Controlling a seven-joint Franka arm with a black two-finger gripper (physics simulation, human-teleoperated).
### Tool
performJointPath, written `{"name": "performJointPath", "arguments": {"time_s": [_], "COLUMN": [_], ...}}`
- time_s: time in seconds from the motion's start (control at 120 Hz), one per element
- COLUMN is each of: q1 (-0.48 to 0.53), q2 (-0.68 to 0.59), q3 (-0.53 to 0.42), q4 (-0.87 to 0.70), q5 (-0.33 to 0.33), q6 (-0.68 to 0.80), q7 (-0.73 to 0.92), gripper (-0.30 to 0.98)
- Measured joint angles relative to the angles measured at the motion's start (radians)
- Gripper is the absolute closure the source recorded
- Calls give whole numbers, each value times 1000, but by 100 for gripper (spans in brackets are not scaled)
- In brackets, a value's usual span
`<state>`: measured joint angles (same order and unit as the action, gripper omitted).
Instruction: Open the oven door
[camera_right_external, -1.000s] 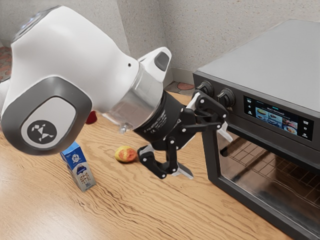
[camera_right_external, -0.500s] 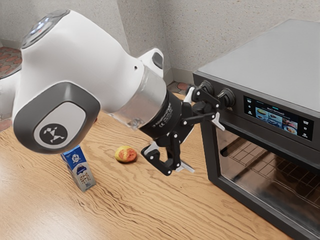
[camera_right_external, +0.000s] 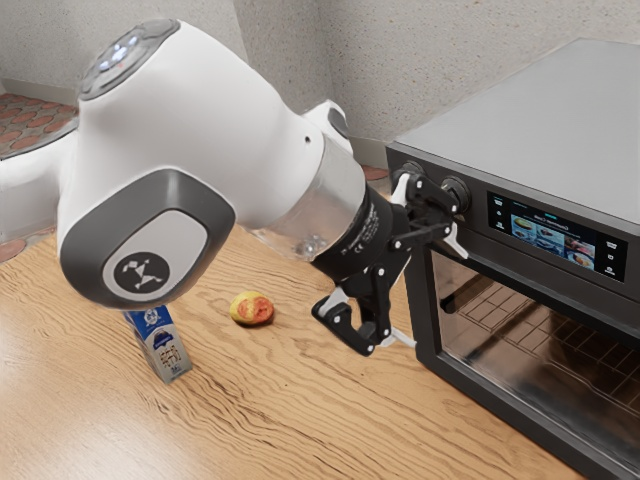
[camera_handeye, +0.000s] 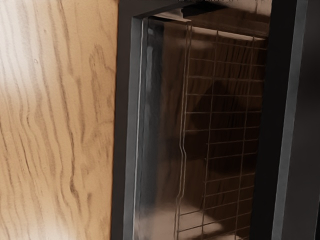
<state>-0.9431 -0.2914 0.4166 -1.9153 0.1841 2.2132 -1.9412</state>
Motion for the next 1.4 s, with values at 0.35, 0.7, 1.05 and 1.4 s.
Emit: {"name": "performJointPath", "arguments": {"time_s": [0.35, 0.7, 1.05, 1.4], "q1": [3, 9, 25, 49], "q2": [27, 80, 118, 143], "q3": [1, 1, 8, 11], "q4": [16, 68, 102, 101], "q5": [10, 4, -3, -54], "q6": [1, 1, 2, 2], "q7": [-44, -58, -46, -17], "gripper": [0, 0, 0, 0]}}
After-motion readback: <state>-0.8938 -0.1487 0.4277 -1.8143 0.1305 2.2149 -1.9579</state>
